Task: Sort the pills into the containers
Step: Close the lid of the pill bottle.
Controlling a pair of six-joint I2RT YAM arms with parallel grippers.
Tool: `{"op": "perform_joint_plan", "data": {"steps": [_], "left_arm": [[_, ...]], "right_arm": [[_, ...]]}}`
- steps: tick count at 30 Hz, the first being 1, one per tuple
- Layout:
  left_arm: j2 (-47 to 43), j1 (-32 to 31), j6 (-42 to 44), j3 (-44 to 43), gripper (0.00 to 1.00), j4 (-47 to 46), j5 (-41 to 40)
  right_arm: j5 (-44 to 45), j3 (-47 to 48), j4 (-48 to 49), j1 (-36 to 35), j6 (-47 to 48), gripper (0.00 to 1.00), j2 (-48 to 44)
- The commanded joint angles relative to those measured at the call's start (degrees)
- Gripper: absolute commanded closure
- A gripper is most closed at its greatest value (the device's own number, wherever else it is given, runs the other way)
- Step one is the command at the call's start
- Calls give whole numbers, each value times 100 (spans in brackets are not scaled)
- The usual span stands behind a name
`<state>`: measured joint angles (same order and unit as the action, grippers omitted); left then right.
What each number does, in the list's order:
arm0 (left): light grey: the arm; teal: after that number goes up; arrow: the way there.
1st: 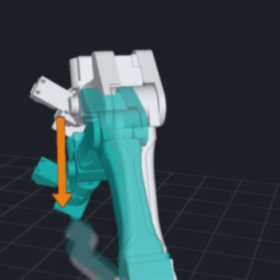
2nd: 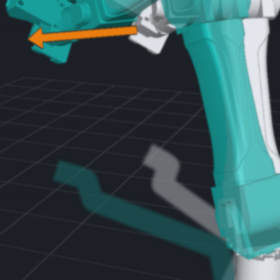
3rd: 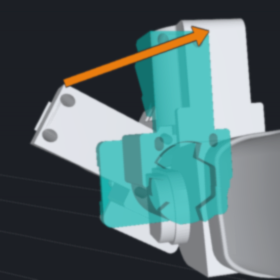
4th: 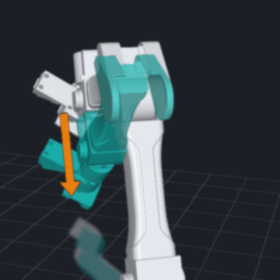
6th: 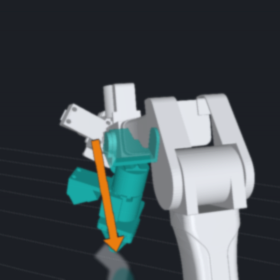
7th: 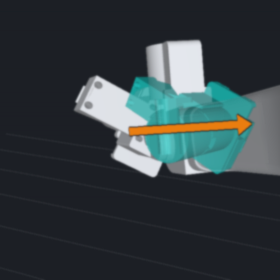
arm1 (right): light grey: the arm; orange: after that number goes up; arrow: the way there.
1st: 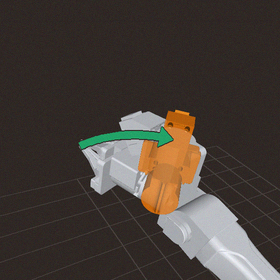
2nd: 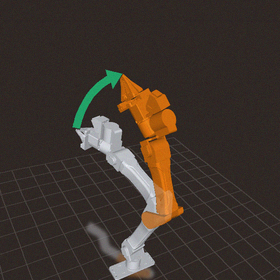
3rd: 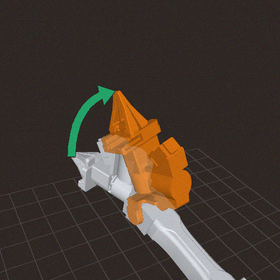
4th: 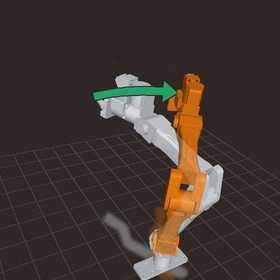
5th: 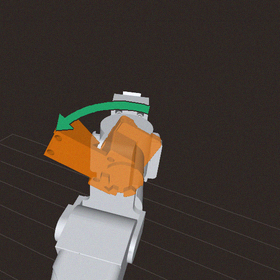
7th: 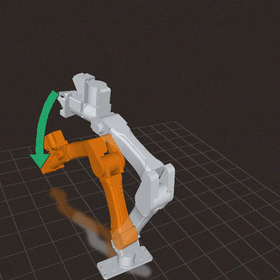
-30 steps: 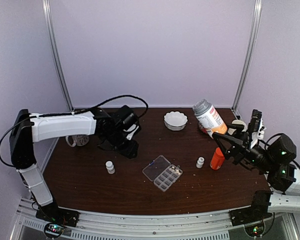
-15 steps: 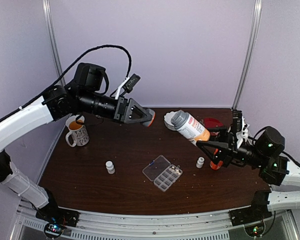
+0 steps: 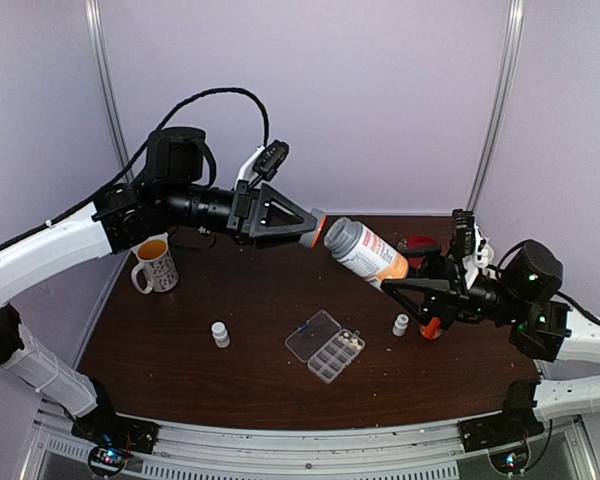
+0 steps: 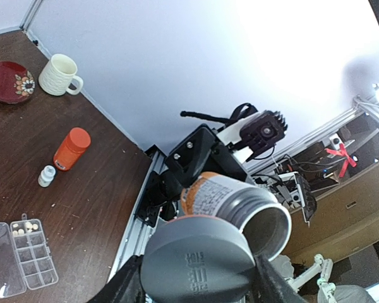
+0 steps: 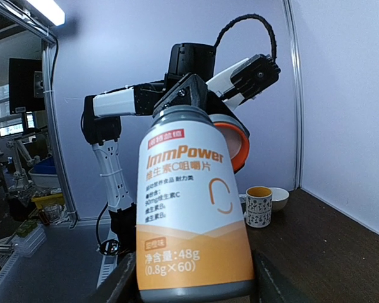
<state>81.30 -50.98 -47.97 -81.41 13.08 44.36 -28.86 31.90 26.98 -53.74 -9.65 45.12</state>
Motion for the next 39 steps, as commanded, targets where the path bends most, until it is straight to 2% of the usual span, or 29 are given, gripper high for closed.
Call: {"op": "perform_joint_plan", "data": {"steps": [1,9,28,33,39], "left_arm": [[-149,-52,-350,59,56,-719,274],[-130,-92,-575,136,56,-1047,397],[-62,-140,-400,67,56,-811,468],[18,-140,-157,-76,57,-290,338],[197,-140,-72,-298,57,204,207]], "right_arm": [[-179,237,298,-49,-73,100,50],[-125,320,145,-66,-8,100,143],[342,886,-963,-89,473,100,482],[603,1095,-1472,-140,860,100,481],[1188,1430,-2292,-389,2097,100,494]]}}
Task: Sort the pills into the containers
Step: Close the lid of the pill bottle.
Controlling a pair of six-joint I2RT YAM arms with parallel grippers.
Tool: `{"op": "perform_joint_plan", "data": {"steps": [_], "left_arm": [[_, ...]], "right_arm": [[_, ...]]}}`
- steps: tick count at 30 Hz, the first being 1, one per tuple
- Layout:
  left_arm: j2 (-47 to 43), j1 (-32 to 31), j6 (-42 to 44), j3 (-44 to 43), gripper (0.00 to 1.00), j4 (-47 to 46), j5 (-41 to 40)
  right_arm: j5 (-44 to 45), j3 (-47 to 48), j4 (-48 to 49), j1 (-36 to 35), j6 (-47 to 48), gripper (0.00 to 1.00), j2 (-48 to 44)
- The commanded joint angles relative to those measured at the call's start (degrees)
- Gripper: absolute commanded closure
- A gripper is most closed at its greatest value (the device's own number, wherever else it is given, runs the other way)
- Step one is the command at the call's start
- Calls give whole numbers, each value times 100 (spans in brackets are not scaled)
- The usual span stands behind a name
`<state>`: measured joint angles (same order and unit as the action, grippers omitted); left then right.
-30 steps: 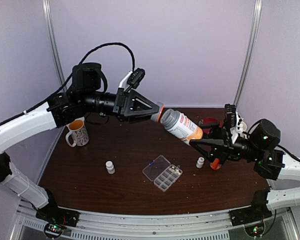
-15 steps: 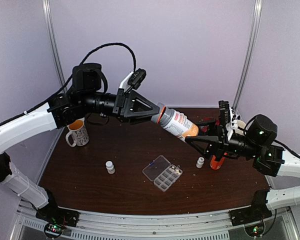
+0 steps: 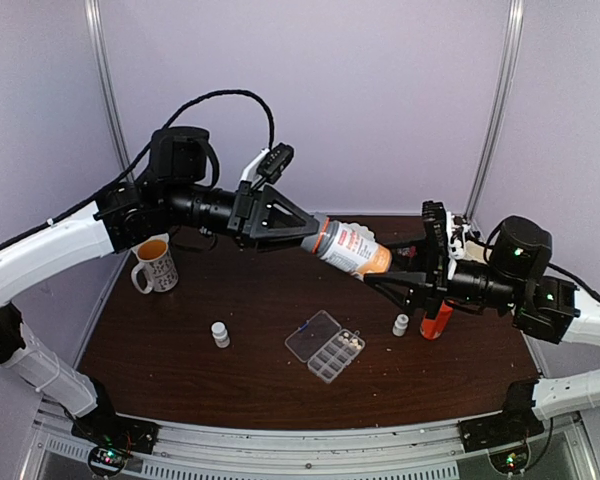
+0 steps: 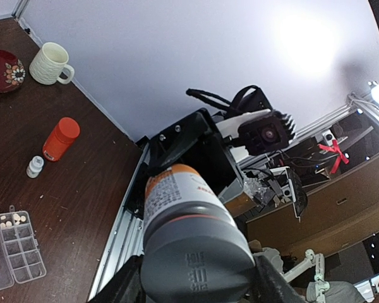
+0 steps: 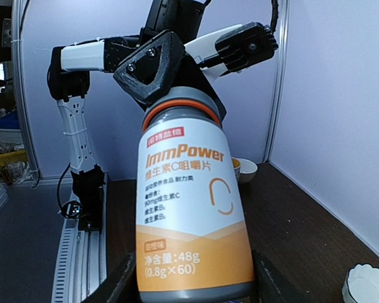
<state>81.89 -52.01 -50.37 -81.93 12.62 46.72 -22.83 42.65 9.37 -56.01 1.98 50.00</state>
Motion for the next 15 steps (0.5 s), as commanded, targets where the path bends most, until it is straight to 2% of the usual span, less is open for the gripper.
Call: {"op": "perform_joint_plan", "data": {"steps": [1,8,15], "left_arm": [[147,-37,168,-259,57,283,-50],[175,-35,23,-98,57,175,-82],[170,-33,-305,125,57,-186,-146]], "right_arm": [[679,378,-582,-204,1102,100,5],[1744,531,-670,-594,2270,100,49],[3042,604,-388,-1275,3187,100,313]]}}
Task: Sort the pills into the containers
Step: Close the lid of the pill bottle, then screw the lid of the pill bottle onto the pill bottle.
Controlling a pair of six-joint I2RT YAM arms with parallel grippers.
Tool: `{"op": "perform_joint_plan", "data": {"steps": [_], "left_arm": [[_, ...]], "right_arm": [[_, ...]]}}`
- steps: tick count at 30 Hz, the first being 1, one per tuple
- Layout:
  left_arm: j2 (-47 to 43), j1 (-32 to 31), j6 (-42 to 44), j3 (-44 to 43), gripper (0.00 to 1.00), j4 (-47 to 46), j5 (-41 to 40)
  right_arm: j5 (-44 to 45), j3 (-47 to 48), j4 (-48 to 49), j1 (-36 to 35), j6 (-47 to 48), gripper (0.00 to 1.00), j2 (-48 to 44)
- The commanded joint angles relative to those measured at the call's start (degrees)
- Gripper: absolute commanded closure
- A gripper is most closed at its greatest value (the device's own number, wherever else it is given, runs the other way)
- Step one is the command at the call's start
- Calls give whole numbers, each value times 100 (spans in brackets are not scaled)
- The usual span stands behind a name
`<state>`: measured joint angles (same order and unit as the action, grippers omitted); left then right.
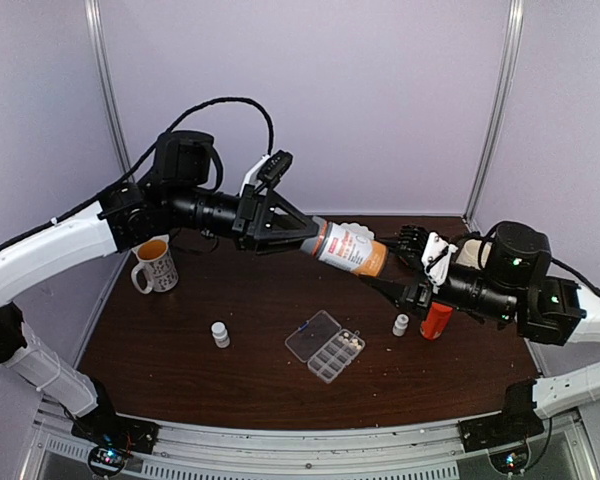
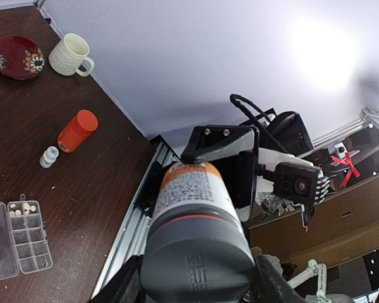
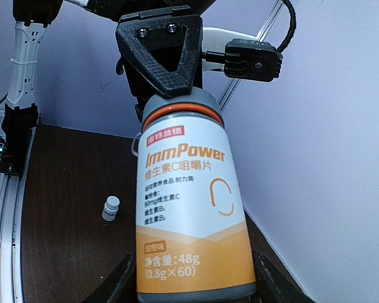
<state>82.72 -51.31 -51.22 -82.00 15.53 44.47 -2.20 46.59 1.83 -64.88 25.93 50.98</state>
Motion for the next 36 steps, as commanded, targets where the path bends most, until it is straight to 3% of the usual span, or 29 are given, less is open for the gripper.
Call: {"op": "perform_joint_plan", "data": {"steps": [1,5,9,14,22,27,31,36], "left_arm": [[91,-105,-248,146,57,-521,80],[100,-107,-198,154,57,-621,144],[108,-107,467,-17,57,-271,331],[199,-105,2485,-281,57,828,379],[207,-125,5127,-7,58,904,-297],[278,-125,6601,-291,61,1102,-838],[219,-133,8292,-334,61,1372,-628],[145,-141,9758,-414,65,1341,-1016]], "right_arm": [[1092,210,440,-471,829,100,253],[778,163,772,-510,290,100,208],[-68,419,454,-437,-403,100,255],[-1453,608,345,-88,-1497,100,290],[-2976,265,1038,451,-2912,100,356],[-3309,83,1390,626,-3535,100,377],[-3494,-44,1511,717,-3852,100,361],[-3580,-130,1458,731,-3959,100,309]]}}
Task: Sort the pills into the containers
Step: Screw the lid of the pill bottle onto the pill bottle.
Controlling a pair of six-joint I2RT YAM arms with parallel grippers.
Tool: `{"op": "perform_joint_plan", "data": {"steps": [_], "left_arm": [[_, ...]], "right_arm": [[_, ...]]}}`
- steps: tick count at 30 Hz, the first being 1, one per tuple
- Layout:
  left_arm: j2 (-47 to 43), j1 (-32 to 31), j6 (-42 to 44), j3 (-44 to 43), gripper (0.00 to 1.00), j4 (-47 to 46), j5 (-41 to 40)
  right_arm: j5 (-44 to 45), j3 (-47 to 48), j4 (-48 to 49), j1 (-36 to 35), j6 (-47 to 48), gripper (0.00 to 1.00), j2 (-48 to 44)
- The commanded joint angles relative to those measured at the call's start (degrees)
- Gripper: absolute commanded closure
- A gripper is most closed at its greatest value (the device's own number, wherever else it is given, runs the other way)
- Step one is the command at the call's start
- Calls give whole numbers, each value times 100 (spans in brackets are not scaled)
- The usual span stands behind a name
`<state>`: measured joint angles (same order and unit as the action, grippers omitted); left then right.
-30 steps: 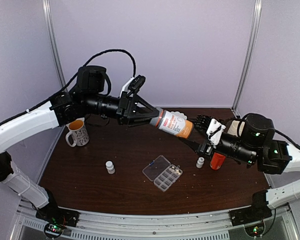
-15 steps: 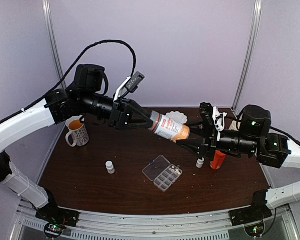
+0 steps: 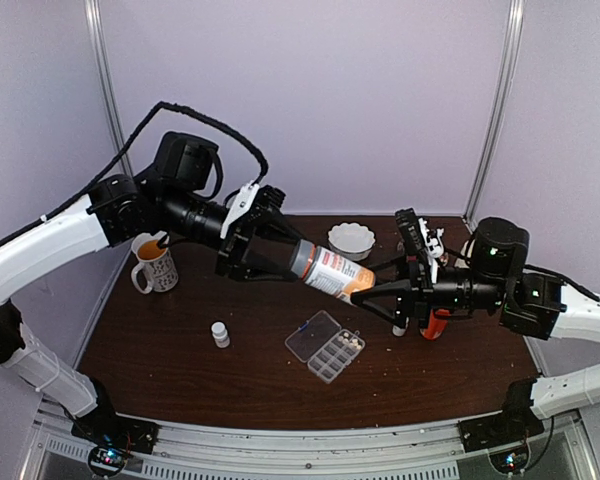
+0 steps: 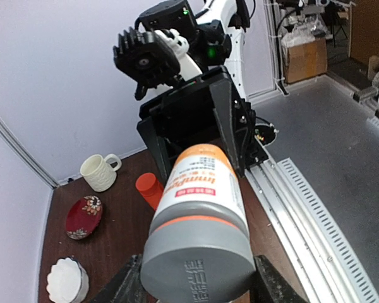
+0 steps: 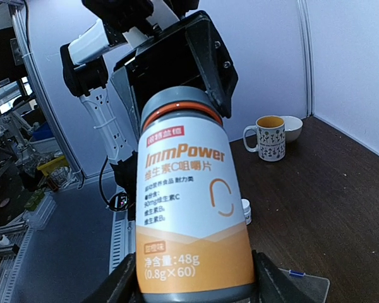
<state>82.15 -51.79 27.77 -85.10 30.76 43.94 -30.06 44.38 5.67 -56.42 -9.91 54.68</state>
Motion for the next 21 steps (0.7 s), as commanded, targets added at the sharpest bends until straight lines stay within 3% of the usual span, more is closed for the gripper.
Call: {"op": "perform_joint_plan", "data": {"steps": [1,7,12,18,21], "left_arm": [[192,-90,2194,-130,65,-135,-1000],[-67,-155,4537,-36,64,121,-1028],[-160,-252,5433,-83,63,97,-1450],[-172,-280,5712,-154,63,226,-1405],[-173,-394,6122,-51,64,246,-1777]], "right_arm": [[-792,82,1057,-114,-377,100,-62],[-849,105,885,-114,-442,100,-22],[-874,162,725,-114,-534,100,45],[-708,279,298,-114,-382,100,123],[-785,363,209,-114,-416,100,226]]}}
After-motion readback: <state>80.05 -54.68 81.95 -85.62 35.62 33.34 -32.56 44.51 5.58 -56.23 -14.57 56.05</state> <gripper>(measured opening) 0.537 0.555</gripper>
